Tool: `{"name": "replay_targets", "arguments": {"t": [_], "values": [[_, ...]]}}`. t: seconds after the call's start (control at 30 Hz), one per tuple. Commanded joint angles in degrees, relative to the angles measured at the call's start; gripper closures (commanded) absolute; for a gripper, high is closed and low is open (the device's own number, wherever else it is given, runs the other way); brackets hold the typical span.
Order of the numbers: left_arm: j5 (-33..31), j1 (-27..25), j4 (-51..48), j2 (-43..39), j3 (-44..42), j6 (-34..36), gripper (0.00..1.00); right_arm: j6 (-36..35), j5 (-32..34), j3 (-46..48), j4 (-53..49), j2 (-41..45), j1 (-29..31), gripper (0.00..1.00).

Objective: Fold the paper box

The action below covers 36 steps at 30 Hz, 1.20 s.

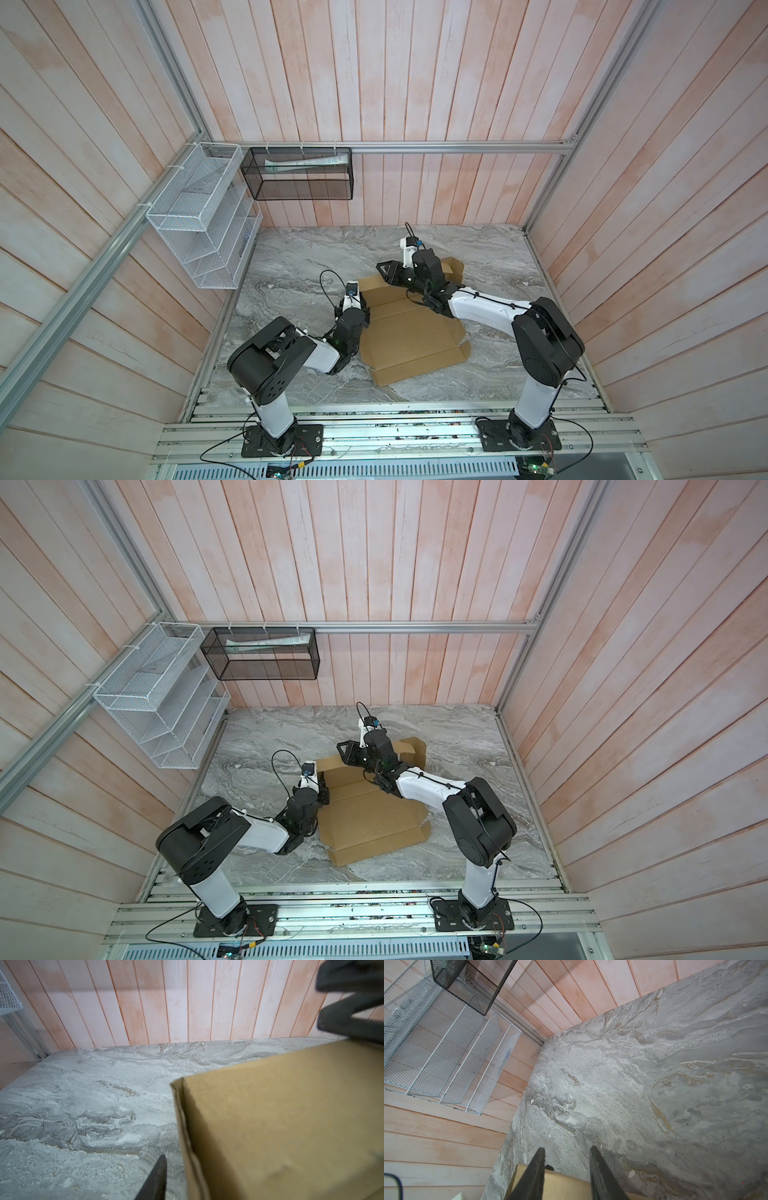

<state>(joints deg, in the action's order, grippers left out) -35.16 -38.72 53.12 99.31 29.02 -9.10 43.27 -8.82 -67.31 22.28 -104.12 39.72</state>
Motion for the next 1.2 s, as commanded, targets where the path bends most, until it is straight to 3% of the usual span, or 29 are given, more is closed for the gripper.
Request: {"name": "replay_targets", "arguments": {"t": [0.0,0.2,0.8,1.17], "values": [[-1.0,-0.22,-8.34,-1.89,2.26,-5.42,0.63,-0.11,1.0,0.97,-3.19,-1.13,0.53,0.63],[-1.93,-0.22,-12.81,-2.2,2.6,-8.67,0.64,-1.14,1.1,-0.94,-4.86,-1.69,0.53,0.63],[-6.37,-0.17,-14.02,0.19,6.36,-5.25,1.0,-1.0,2.32,-0.1,-5.4,-1.09,0.44,0.63],[-4.15,-0.22,-6.5,-0.17,4.79,1.53,1.0,-3.29,3.65,-1.23,-7.44,2.28,0.44,0.63]]}}
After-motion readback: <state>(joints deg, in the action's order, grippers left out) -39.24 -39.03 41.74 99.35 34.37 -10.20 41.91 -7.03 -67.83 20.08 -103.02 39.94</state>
